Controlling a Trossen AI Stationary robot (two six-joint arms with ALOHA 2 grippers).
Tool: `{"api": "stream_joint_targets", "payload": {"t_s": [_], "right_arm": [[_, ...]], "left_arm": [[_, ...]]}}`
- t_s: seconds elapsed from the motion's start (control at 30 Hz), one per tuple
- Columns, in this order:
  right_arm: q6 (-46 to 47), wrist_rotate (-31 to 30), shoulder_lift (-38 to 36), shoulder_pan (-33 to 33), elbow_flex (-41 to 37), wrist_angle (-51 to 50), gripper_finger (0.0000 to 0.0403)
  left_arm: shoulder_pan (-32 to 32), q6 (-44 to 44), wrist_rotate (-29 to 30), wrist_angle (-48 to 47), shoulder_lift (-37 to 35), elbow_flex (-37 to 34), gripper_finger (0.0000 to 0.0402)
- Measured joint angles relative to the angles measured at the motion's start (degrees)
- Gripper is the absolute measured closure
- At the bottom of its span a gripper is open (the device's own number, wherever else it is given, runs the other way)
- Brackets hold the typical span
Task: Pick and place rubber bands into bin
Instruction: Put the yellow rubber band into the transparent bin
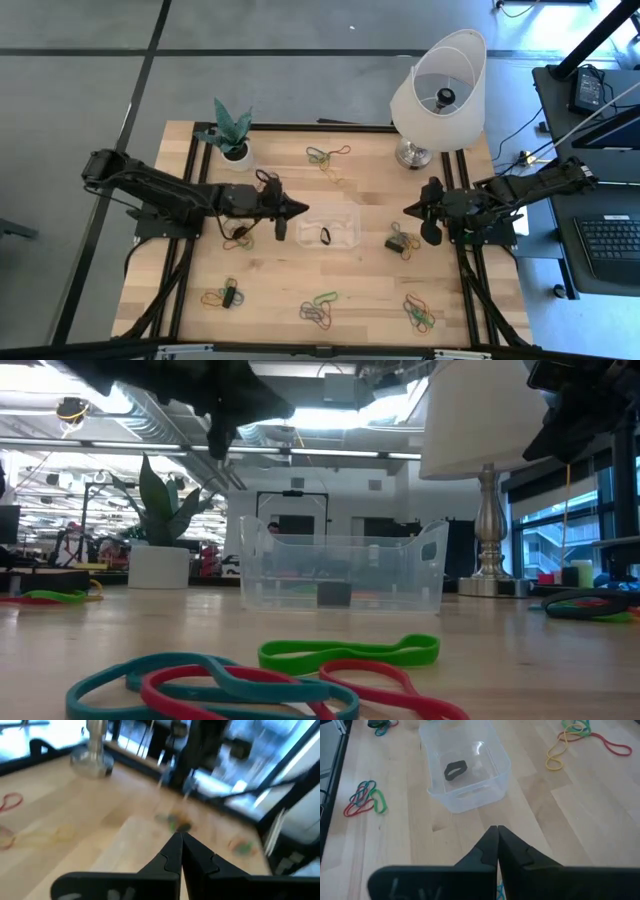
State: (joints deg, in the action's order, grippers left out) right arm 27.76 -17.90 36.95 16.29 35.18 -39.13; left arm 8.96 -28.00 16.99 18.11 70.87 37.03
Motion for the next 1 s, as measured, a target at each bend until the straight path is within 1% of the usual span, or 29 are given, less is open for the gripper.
{"api": "stream_joint_targets", "payload": {"t_s": [0.07,0.13,0.23,0.3,0.37,0.4,0.47,0.57,0.7,0.8,0.87,1.0], "right_arm": [[0.0,0.0,0.0,0.0,0.0,0.0,0.0393],[0.0,0.0,0.0,0.0,0.0,0.0,0.0393],[0.0,0.0,0.0,0.0,0.0,0.0,0.0393],[0.0,0.0,0.0,0.0,0.0,0.0,0.0393],[0.1,0.0,0.0,0.0,0.0,0.0,0.0393],[0.1,0.0,0.0,0.0,0.0,0.0,0.0393],[0.2,0.0,0.0,0.0,0.0,0.0,0.0393],[0.2,0.0,0.1,0.0,0.0,0.0,0.0393],[0.4,0.0,0.1,0.0,0.0,0.0,0.0393],[0.5,0.0,0.1,0.0,0.0,0.0,0.0393],[0.4,0.0,0.1,0.0,0.0,0.0,0.0393],[-0.1,-0.5,0.1,0.0,0.0,0.0,0.0393]], "left_arm": [[1.7,0.1,2.0,-10.1,1.1,4.4,0.0399],[3.0,0.1,2.8,-20.4,2.1,9.1,0.0399],[5.2,-3.2,5.0,-33.1,3.6,15.8,0.04],[6.3,-6.1,5.9,-41.8,4.0,19.5,0.04],[7.0,-9.4,5.2,-50.6,4.3,22.3,0.0399],[7.5,-12.1,4.9,-55.2,4.3,23.2,0.0399],[8.4,-20.2,4.0,-61.6,4.3,24.0,0.0399],[10.3,-34.7,1.8,-69.0,4.0,24.0,0.04],[14.4,-49.8,-2.8,-75.4,4.7,24.0,0.0398],[17.5,-59.8,-4.1,-78.4,5.3,24.0,0.0398],[19.6,-61.9,-4.7,-79.6,5.8,24.0,0.0398],[23.5,-62.8,-5.2,-79.8,7.2,24.0,0.0397]]}}
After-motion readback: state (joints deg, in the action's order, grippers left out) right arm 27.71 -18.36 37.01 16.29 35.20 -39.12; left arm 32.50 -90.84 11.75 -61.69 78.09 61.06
